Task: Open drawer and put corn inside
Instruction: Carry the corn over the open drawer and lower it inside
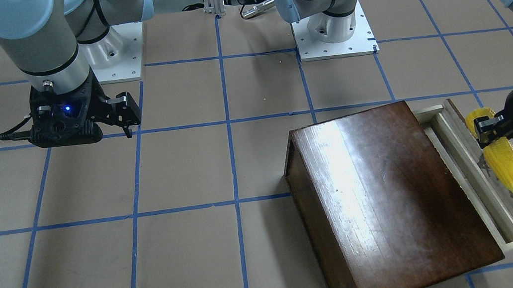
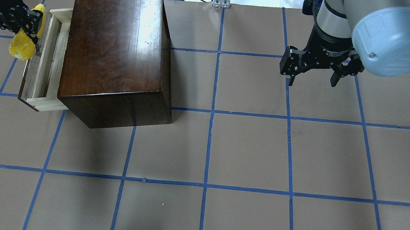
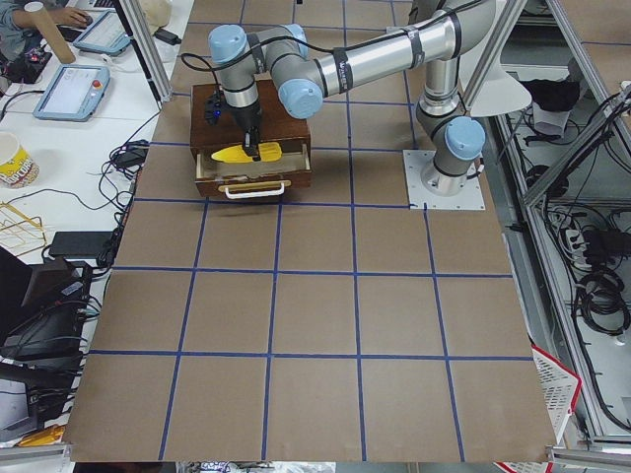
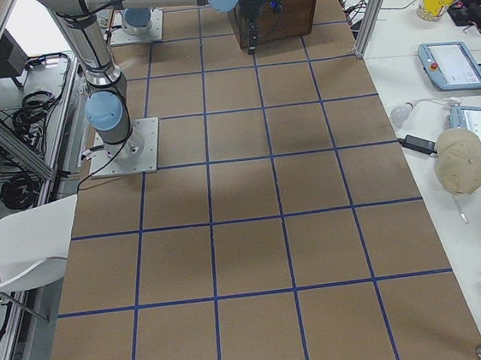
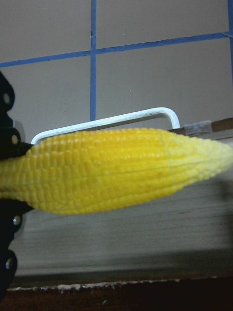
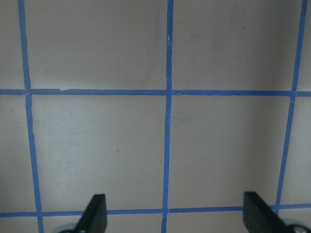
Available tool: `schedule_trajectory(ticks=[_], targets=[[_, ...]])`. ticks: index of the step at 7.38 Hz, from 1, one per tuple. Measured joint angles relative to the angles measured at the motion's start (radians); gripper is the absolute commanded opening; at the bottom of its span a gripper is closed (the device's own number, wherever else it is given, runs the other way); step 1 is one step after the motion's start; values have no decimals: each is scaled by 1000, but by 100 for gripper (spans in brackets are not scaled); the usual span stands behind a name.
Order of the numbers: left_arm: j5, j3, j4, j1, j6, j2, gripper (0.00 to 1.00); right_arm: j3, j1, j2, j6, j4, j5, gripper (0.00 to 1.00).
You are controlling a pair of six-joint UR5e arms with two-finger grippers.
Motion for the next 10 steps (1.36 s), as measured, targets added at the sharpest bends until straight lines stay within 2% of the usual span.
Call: schedule_trajectory(ticks=[3,4,5,6,7,9,10], targets=[[-13,-21,67,-10,-7,-30,0,0,0,0,0,-1,-1,100],[-17,-37,96,-11,-15,-34,30,0,0,0,0,0,-1,100],[-28,-49,110,-12,-32,-35,43,0,0,0,0,0,-1,100],[-55,-55,116,-12,-48,-35,50,0,0,0,0,0,0,100],[-80,-57,118,-11,-58,-33,61,0,0,0,0,0,-1,100],[-98,-55,119,-8,-60,-26,70,0,0,0,0,0,-1,100],[-97,-55,117,-6,-56,-20,81,0,0,0,0,0,-1,100]])
